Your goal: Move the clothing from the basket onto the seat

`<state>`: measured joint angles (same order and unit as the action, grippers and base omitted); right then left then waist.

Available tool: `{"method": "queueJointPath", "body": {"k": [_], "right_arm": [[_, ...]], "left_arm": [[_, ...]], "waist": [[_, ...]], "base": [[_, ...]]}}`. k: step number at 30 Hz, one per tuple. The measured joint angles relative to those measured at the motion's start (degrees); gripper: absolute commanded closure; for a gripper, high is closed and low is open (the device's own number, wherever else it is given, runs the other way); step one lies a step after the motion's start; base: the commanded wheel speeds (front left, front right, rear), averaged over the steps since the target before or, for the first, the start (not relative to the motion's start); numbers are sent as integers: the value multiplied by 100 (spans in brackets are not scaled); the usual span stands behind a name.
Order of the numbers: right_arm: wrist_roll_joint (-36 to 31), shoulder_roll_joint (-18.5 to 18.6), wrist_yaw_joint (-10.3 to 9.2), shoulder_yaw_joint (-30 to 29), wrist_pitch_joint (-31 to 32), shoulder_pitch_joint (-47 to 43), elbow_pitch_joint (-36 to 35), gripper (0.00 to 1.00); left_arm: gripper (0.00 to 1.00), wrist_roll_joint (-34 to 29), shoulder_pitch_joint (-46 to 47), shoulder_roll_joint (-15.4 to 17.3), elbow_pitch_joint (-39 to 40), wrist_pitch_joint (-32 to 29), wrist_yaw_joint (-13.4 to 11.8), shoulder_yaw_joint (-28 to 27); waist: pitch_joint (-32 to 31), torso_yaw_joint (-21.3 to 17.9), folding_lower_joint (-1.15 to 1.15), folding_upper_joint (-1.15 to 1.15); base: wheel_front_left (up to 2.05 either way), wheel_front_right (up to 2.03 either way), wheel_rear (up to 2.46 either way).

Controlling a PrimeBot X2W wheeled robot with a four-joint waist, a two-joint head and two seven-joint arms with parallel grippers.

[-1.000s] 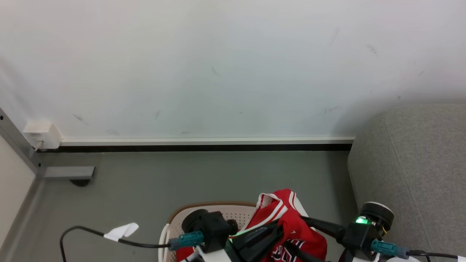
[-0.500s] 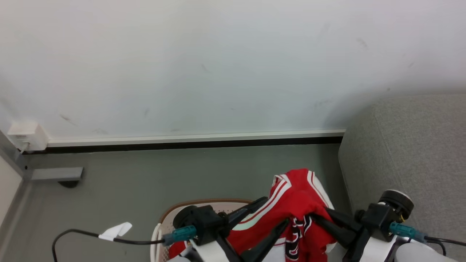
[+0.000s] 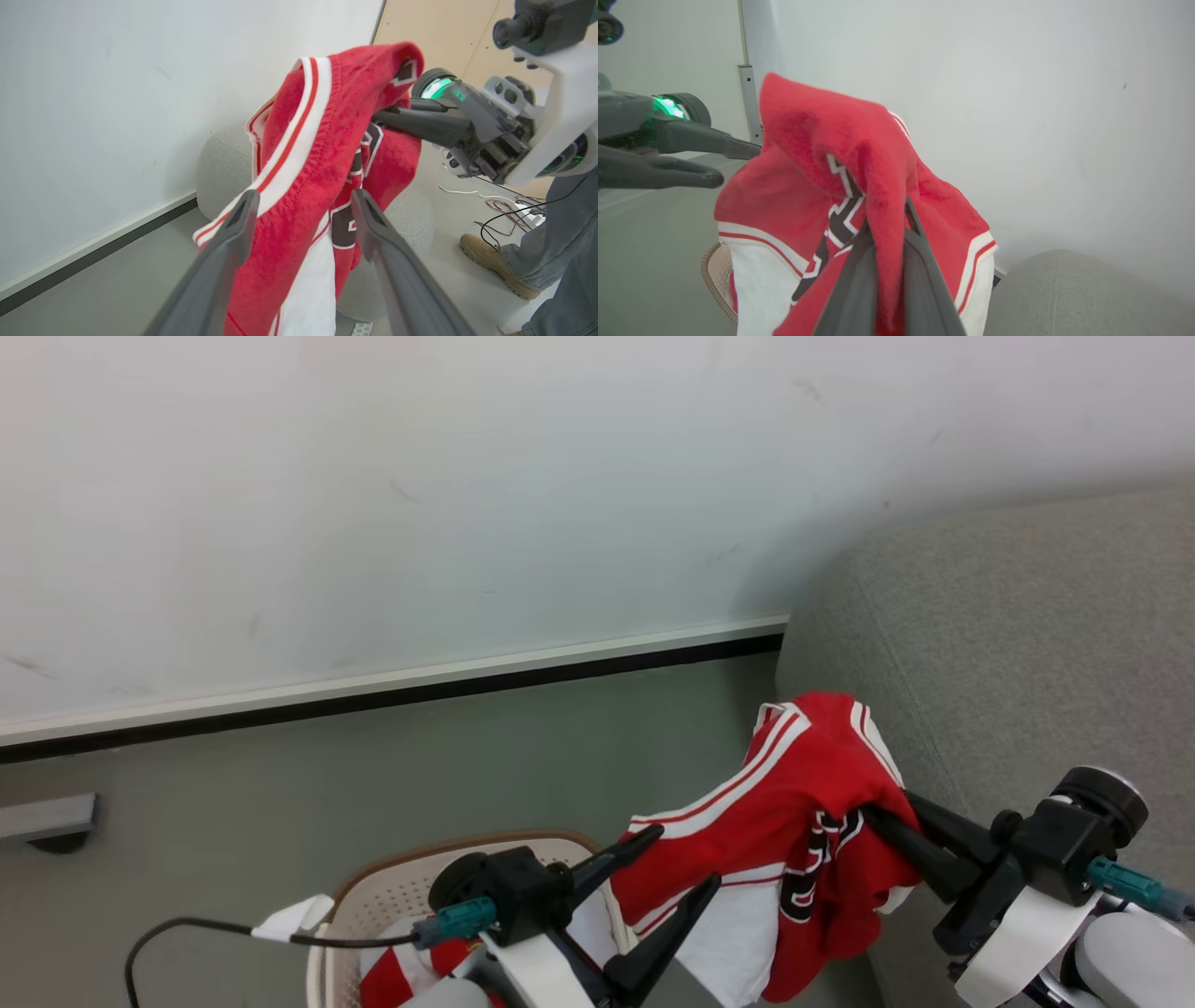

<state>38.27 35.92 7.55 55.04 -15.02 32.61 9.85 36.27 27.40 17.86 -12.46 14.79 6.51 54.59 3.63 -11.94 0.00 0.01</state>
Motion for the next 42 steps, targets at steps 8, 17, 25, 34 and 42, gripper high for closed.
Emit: {"method": "queueJointPath", "body": {"k": [8,17,25,34,42], "right_arm": [[-272,78,1,-724,-1,-149,-182,100],[-459,76,1,-1473,-1,-351,-359,100],[-662,-168,0,-2867,-2,-97,-293,100],[-945,-70,1,-4678,23,1128,984,100],[-1333,464,1,-6043,225,2579,2586,100]], "left_arm": [[0,-85,106,-49,-170,22,10,-34],[0,-165,338,-130,-333,29,46,-76],[0,-358,1022,-170,-405,27,-1,-269],[0,-660,1904,-38,-352,-14,-102,-550],[0,-799,2216,-21,-218,-7,-124,-608]], "waist": [[268,-524,0,0],[624,-761,0,0],[1365,-689,0,0],[2618,-434,1,0],[3370,72,2,0]], "base": [[0,0,0],[0,0,0],[0,0,0],[0,0,0],[0,0,0]]}}
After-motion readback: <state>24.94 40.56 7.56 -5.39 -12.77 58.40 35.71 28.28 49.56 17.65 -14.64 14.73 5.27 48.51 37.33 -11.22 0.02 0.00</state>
